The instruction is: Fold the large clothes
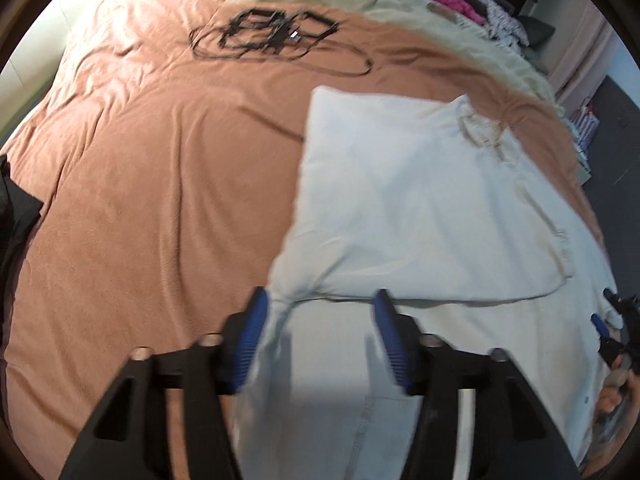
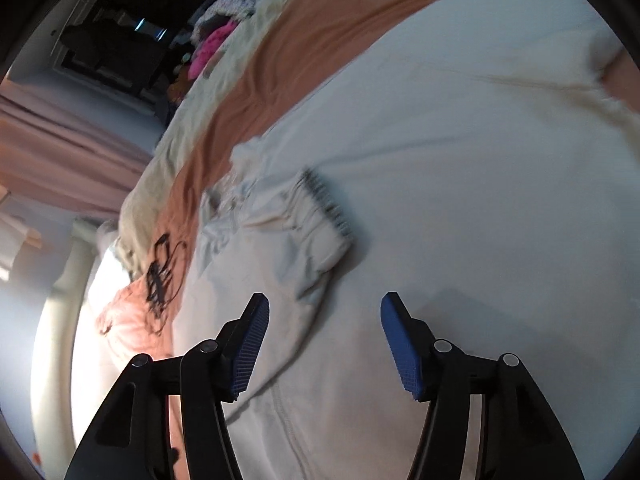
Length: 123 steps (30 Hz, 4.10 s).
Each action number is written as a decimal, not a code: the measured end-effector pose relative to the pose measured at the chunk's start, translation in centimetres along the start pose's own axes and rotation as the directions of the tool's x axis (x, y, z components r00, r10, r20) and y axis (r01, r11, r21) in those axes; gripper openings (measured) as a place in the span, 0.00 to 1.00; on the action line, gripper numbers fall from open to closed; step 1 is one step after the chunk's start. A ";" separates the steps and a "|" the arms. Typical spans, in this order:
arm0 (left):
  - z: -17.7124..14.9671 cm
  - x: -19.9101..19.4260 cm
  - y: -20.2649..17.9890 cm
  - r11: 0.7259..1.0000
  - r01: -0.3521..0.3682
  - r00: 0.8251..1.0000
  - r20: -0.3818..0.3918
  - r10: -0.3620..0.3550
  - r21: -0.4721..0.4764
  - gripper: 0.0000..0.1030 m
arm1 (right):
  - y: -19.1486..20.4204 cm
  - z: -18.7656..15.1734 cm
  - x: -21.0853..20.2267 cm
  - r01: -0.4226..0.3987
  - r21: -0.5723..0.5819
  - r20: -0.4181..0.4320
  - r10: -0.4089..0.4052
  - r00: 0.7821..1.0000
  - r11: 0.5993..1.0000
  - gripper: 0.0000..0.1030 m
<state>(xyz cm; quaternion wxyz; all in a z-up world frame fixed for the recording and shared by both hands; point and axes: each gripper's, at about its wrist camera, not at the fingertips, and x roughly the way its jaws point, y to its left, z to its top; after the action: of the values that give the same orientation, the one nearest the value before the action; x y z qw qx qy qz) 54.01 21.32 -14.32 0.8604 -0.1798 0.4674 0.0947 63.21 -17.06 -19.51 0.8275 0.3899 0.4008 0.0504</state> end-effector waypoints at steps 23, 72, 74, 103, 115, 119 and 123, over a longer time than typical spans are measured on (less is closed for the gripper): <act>-2.8 -3.0 -21.8 0.949 0.193 0.979 0.015 -0.203 0.249 0.71 | -15.9 10.7 -18.1 0.131 -0.014 0.158 -0.127 0.979 0.991 0.57; -3.0 4.2 -23.9 0.963 0.233 0.966 0.078 -0.245 0.136 0.71 | -12.3 23.0 -18.5 0.531 -0.292 0.492 -0.352 0.797 0.795 0.04; -2.8 4.1 -23.6 0.963 0.237 0.966 0.079 -0.248 0.126 0.71 | -10.2 22.5 -19.1 0.523 -0.322 0.501 -0.326 0.801 0.789 0.04; -0.3 3.8 -15.2 0.963 0.256 0.964 0.099 -0.247 -0.083 0.71 | 11.8 5.0 -5.5 0.174 -0.781 0.145 -0.097 0.985 0.599 0.15; -0.6 3.4 -16.6 0.969 0.248 0.965 0.095 -0.245 -0.020 0.71 | 5.8 4.2 -7.8 0.046 -0.656 -0.016 -0.075 0.997 0.754 0.75; -0.9 3.3 -17.3 0.970 0.244 0.966 0.089 -0.243 0.010 0.71 | 1.5 5.1 -9.1 0.101 -0.583 -0.015 -0.135 0.991 0.806 0.75; -1.1 3.3 -18.0 0.971 0.237 0.967 0.082 -0.240 0.042 0.71 | -3.3 6.1 -10.0 0.124 -0.473 -0.036 -0.160 0.986 0.872 0.75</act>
<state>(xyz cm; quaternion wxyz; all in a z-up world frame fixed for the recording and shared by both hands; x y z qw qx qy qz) 60.90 4.30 -13.62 0.8877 -0.2170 0.4060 -0.0091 59.99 -26.94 -13.27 0.8832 0.1457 0.4346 0.0995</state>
